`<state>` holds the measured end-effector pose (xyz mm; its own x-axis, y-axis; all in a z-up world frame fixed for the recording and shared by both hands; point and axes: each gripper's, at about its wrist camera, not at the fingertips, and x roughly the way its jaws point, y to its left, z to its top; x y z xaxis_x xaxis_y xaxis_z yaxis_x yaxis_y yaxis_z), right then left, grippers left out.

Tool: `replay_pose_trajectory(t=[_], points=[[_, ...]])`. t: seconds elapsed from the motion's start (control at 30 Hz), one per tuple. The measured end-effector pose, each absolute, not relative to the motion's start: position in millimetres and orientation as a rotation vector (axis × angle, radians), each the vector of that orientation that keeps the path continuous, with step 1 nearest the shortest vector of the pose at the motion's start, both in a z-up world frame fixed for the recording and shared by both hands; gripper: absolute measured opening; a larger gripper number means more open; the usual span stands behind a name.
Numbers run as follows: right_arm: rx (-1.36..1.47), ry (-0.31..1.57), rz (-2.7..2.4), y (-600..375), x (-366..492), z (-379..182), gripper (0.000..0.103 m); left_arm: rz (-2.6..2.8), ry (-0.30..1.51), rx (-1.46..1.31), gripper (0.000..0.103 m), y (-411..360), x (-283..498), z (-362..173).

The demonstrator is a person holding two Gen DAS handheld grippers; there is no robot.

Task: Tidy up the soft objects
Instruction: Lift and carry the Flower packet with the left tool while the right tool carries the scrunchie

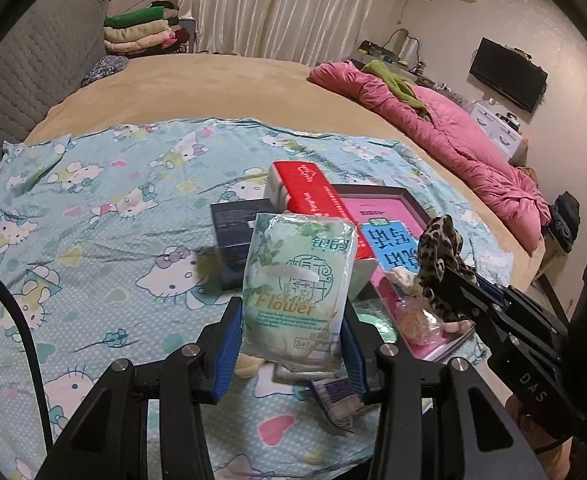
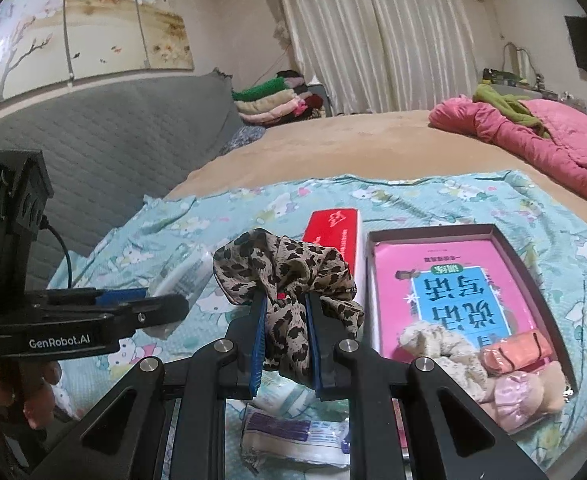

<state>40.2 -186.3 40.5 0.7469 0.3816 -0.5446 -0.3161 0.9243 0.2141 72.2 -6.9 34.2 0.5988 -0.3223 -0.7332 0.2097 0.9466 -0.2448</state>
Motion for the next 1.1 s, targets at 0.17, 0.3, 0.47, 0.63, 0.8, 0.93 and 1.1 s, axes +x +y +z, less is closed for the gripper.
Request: replay_pose_trajectory(t=[0.17,0.3,0.47,0.63,0.8,0.93,1.1], points=[[0.128,0.595,0.357,-200,38,48,0.018,-0.318,0.867,-0.119,0.045,-21,69,42],[0.150,0.582,0.337,-213,38,52,0.018,-0.333,0.869,-0.106,0.045,-36,67,46],[0.176,0.565,0.317,-230,35,56,0.018,-0.352,0.862,-0.089,0.045,-54,65,54],[0.198,0.545,0.292,-246,32,60,0.018,-0.373,0.857,-0.068,0.045,-75,62,60],[0.221,0.531,0.269,-260,30,63,0.018,-0.394,0.858,-0.057,0.045,-94,60,65],[0.249,0.518,0.243,-275,30,66,0.018,-0.409,0.849,-0.029,0.045,-112,58,70],[0.264,0.512,0.212,-290,27,68,0.018,-0.416,0.851,-0.007,0.045,-127,59,73]])
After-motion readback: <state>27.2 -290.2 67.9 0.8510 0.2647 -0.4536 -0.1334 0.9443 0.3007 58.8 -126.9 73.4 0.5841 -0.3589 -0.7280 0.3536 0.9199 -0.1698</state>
